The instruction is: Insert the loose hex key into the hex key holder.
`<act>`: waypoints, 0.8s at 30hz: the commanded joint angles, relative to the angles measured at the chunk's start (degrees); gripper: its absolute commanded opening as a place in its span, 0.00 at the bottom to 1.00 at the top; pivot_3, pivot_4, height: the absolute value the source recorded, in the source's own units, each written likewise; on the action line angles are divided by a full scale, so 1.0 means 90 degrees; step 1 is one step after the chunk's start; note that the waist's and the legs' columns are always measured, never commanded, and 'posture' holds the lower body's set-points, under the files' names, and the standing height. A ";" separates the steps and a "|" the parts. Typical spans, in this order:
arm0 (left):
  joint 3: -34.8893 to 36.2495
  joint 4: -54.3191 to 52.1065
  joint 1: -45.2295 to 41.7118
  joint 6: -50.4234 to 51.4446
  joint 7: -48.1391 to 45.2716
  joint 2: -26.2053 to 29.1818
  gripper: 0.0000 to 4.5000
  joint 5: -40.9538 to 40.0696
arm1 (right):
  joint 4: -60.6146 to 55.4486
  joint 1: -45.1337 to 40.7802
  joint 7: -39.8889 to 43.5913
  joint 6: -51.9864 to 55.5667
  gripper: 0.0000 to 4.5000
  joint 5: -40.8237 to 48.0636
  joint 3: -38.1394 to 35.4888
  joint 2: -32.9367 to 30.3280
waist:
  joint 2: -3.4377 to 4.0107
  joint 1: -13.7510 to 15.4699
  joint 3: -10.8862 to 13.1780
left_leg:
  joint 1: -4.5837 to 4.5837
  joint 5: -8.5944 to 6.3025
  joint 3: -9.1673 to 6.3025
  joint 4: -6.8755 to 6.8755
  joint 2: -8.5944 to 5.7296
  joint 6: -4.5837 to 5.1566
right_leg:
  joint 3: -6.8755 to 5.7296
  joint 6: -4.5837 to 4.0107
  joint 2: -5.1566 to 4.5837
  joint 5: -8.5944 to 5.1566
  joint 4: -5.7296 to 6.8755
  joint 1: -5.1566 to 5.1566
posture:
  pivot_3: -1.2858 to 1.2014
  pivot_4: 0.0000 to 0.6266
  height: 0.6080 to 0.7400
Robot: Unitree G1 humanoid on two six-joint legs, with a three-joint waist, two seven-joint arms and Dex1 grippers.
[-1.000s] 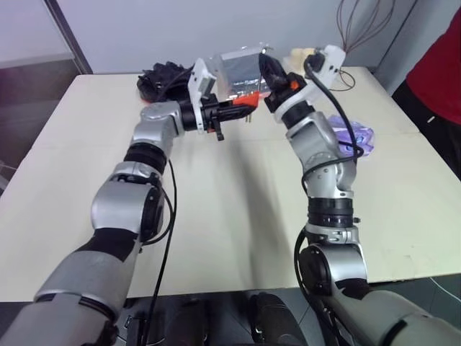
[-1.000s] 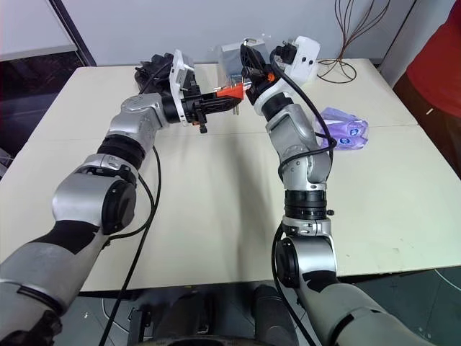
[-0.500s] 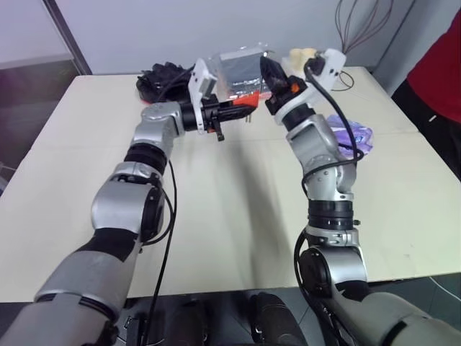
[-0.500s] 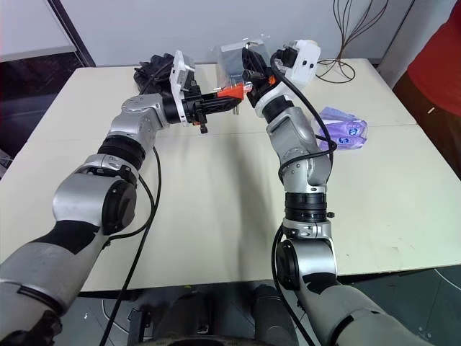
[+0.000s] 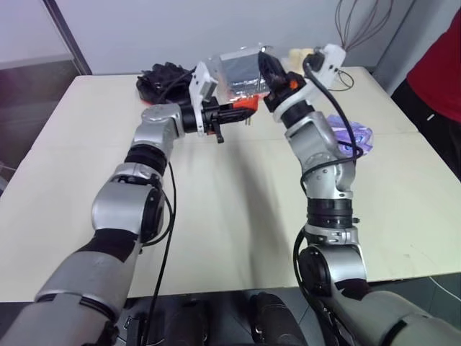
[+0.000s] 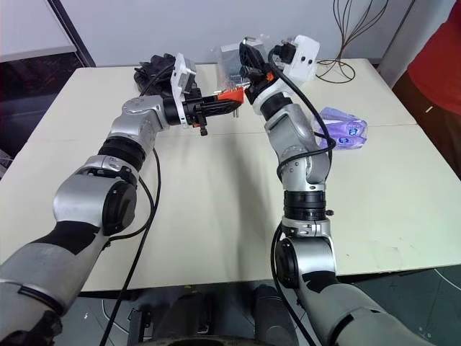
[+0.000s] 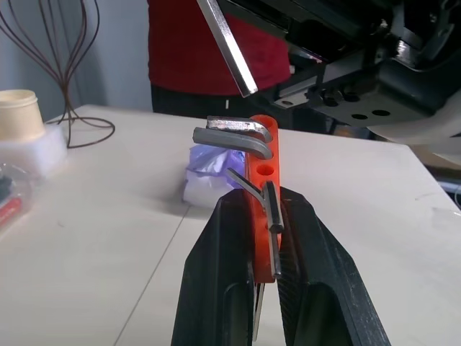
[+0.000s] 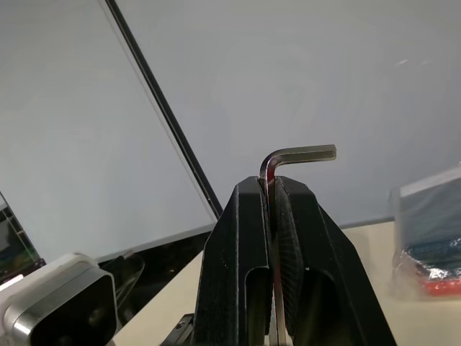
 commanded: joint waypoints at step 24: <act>0.0446 -0.0011 -0.0305 0.0084 0.0241 0.0082 0.00 -0.0194 | -0.0147 0.0209 0.0385 -0.0600 0.01 -0.0462 0.0429 -0.0191 | 0.0000 -0.0003 0.0000 | 0.0001 0.0000 0.0000 0.0004 0.0000 -0.0001 | 0.0001 0.0000 0.0002 0.0000 0.0004 0.0000 | 0.52 0.24 1.00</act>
